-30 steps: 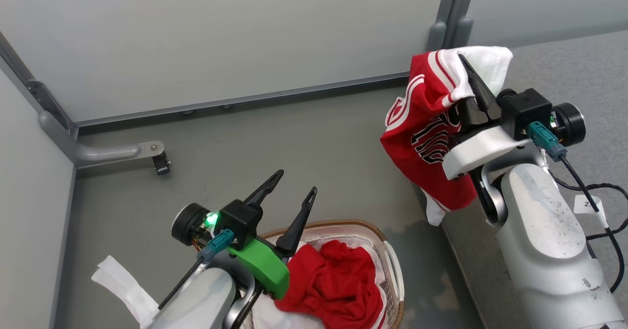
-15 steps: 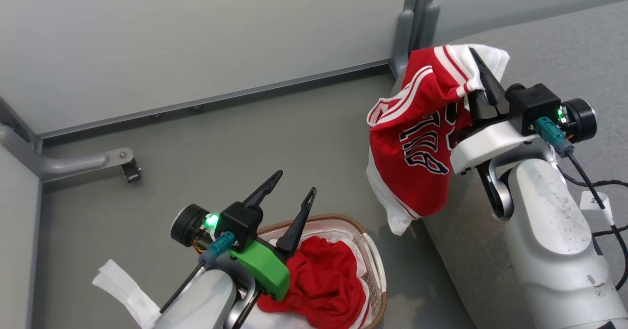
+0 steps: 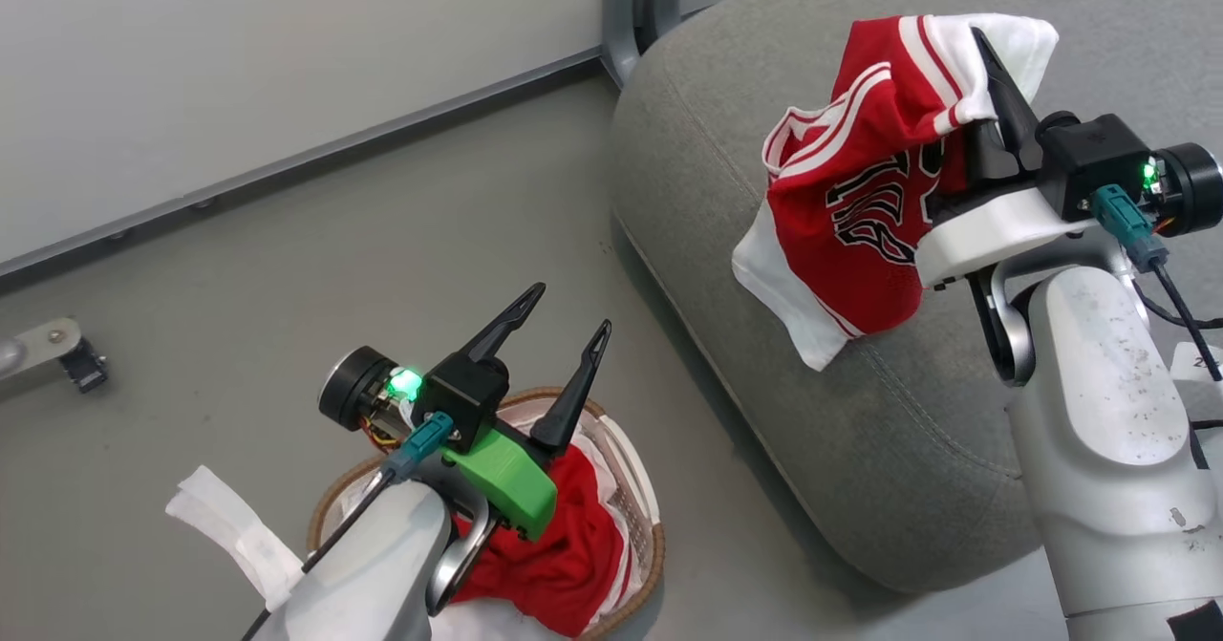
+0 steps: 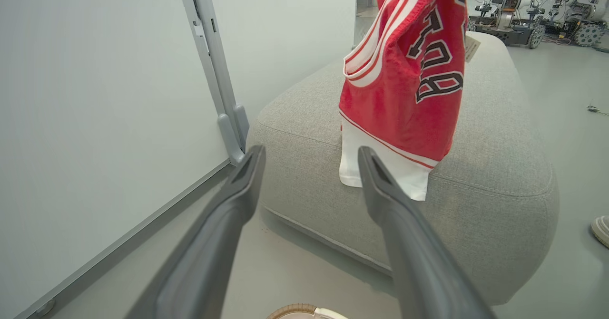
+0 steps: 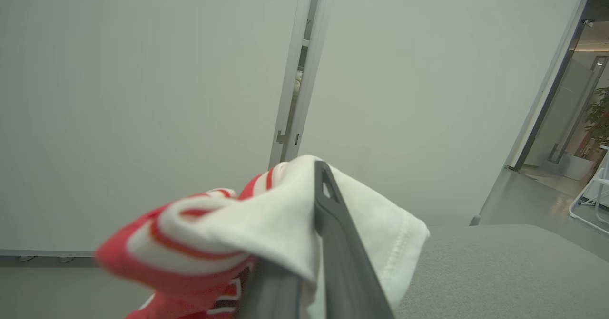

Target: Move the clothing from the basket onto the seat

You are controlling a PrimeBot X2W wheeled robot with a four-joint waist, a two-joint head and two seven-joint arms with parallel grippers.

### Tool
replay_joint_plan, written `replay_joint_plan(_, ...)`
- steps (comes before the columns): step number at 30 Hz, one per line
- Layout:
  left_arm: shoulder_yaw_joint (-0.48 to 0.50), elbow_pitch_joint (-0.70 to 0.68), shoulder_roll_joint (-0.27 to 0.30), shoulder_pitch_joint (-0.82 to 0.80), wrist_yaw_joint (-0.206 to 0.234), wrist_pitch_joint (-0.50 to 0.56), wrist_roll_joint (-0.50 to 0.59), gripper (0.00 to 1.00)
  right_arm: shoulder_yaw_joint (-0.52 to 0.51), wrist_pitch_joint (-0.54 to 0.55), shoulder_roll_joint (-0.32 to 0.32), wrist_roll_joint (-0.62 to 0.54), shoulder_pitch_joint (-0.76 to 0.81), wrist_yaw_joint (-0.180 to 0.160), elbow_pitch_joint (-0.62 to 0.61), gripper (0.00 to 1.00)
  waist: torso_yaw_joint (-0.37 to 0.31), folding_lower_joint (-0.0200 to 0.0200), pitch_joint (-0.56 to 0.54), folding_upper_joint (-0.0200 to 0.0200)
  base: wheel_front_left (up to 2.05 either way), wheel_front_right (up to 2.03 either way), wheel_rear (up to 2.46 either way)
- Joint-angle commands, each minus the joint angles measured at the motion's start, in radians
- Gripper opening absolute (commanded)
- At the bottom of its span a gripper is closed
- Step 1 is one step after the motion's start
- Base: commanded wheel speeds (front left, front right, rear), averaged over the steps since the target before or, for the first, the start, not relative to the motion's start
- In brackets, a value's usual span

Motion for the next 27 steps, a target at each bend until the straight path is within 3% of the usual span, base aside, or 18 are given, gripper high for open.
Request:
replay_joint_plan(1, -0.002, 0.005, 0.013, -0.020, -0.004, 0.000, 0.004, 1.00, -0.005, -0.002, 0.000, -0.005, -0.013, -0.001, -0.008, 0.00, -0.090, 0.0000, 0.086, -0.0001, 0.00, 0.00, 0.00)
replay_joint_plan(8, -0.018, 0.015, 0.021, -0.051, -0.005, 0.000, 0.007, 1.00, -0.035, -0.002, -0.008, -0.008, -0.014, -0.001, -0.018, 0.00, -0.118, 0.0000, 0.136, -0.0001, 0.00, 0.00, 0.00)
replay_joint_plan(16, -0.036, 0.020, 0.025, -0.093, -0.005, 0.000, -0.007, 1.00, -0.032, -0.002, -0.054, -0.021, -0.069, -0.001, -0.005, 0.00, -0.074, 0.0000, 0.197, -0.0001, 0.00, 0.00, 0.00)
replay_joint_plan(27, -0.017, -0.021, -0.003, -0.194, -0.004, 0.000, 0.026, 1.00, -0.039, -0.002, -0.309, -0.095, -0.420, -0.001, 0.089, 0.00, 0.107, 0.0000, 0.344, -0.0001, 0.00, 0.00, 0.00)
